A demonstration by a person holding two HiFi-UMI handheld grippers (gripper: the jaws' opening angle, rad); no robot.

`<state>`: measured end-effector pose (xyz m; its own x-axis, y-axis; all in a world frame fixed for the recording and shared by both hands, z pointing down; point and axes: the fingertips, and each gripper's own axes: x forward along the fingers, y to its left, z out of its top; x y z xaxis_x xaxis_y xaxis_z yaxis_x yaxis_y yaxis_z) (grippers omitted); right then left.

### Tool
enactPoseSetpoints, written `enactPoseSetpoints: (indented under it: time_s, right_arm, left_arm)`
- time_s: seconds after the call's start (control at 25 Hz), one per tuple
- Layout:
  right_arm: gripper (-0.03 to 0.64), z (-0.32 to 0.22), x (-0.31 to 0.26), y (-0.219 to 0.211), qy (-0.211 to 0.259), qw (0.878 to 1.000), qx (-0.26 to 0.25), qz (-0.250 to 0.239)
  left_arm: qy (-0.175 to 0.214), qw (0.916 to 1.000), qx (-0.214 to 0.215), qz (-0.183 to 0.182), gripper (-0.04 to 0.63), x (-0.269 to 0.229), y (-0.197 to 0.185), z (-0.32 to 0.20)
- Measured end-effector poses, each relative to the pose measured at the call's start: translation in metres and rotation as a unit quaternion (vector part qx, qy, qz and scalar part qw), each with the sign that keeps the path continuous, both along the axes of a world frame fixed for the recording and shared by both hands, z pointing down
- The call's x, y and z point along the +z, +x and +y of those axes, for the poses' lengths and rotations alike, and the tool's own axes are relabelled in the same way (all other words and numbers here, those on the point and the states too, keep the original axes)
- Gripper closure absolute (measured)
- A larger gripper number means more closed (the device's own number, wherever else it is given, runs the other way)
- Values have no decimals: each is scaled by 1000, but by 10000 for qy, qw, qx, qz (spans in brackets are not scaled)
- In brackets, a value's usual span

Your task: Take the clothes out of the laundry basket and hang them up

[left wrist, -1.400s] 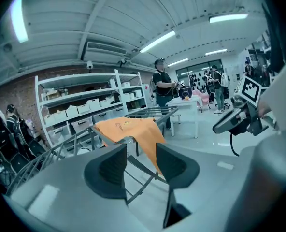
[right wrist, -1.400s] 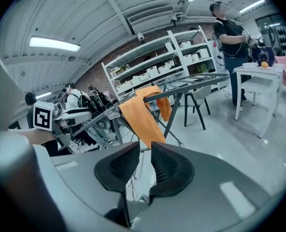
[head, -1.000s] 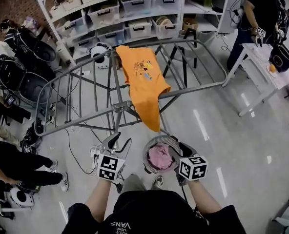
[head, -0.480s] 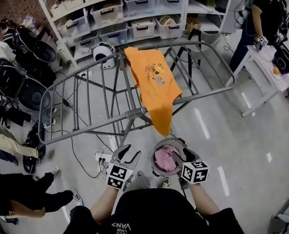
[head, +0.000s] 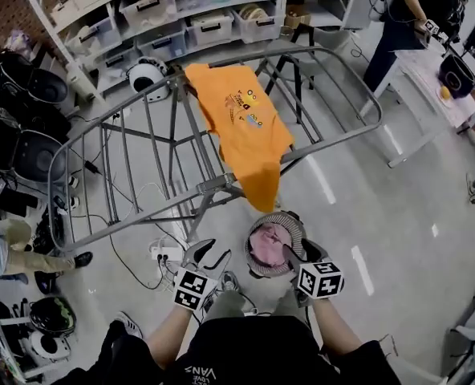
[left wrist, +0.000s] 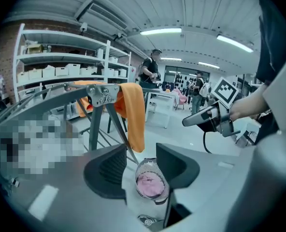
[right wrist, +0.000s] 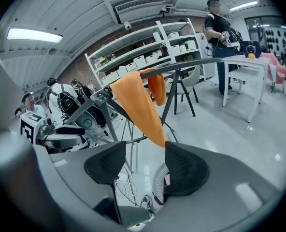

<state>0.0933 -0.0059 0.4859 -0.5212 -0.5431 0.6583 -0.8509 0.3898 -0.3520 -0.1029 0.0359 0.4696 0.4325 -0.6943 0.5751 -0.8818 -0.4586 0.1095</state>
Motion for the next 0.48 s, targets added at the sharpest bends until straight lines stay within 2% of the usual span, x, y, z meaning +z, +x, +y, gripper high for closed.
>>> enactPoseSetpoints:
  time_s: [0.16, 0.36, 0.48]
  right_arm:
    - [371, 3, 22, 22, -174, 9992, -328, 114]
    - [371, 4, 58, 49, -302, 9935, -1048, 331]
    - [371, 7, 82, 65, -366, 9905, -1256, 420]
  left_arm:
    - [-168, 9994, -312, 44, 422, 20, 20, 2]
    - [-434, 9955, -839, 81, 416, 64, 53, -1]
    - [-694, 9936, -879, 137, 411, 98, 78, 1]
